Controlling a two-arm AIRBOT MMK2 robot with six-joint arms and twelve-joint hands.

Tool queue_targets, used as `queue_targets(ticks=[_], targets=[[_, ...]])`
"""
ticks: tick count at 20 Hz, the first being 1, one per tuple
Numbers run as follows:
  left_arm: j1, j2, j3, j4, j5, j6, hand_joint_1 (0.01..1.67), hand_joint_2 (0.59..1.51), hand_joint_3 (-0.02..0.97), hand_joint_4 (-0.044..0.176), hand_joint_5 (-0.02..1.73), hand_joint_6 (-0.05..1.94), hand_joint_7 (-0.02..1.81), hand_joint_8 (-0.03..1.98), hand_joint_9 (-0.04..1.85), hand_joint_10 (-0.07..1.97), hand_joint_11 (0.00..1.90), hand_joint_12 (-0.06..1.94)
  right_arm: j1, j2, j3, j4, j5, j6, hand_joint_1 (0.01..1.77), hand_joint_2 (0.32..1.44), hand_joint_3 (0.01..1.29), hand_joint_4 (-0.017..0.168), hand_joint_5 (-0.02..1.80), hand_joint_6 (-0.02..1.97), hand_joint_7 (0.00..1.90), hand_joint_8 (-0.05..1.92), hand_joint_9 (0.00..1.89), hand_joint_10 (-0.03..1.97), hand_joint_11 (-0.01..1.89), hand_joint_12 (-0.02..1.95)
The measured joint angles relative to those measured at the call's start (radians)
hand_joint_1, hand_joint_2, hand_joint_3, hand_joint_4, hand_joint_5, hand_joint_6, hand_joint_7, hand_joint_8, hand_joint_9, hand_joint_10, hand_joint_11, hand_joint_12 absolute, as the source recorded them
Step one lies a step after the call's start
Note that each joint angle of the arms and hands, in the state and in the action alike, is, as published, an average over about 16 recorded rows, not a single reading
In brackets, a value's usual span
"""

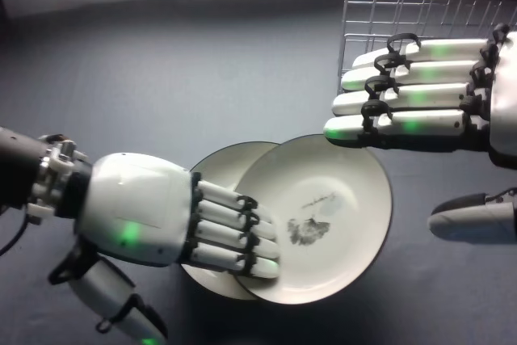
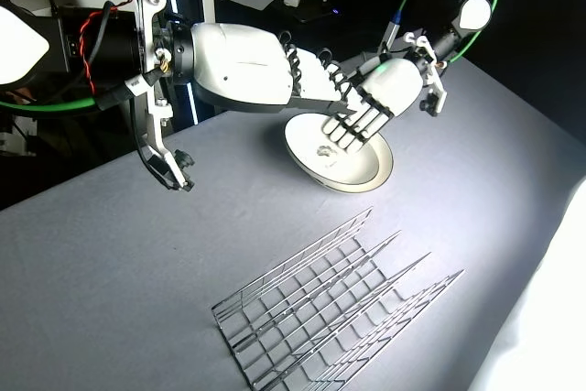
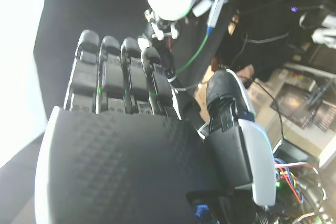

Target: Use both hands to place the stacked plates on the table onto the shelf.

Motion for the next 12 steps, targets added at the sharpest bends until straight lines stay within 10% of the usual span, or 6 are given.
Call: queue_targets(ticks=[12], targets=[[-0.046, -0.079, -0.028, 0.015, 0.012, -0.002, 0.01, 1.202, 0.009, -0.007, 0.06, -0.01, 0.05, -0.01, 0.07, -0.02, 0.03, 0.13, -0.024, -0.018, 0.021, -0.044, -0.064, 0.019, 0.74, 0.96, 0.02, 0.003, 0.03, 0.02, 0.03, 0.01, 0.03, 0.01, 0.01, 0.09]])
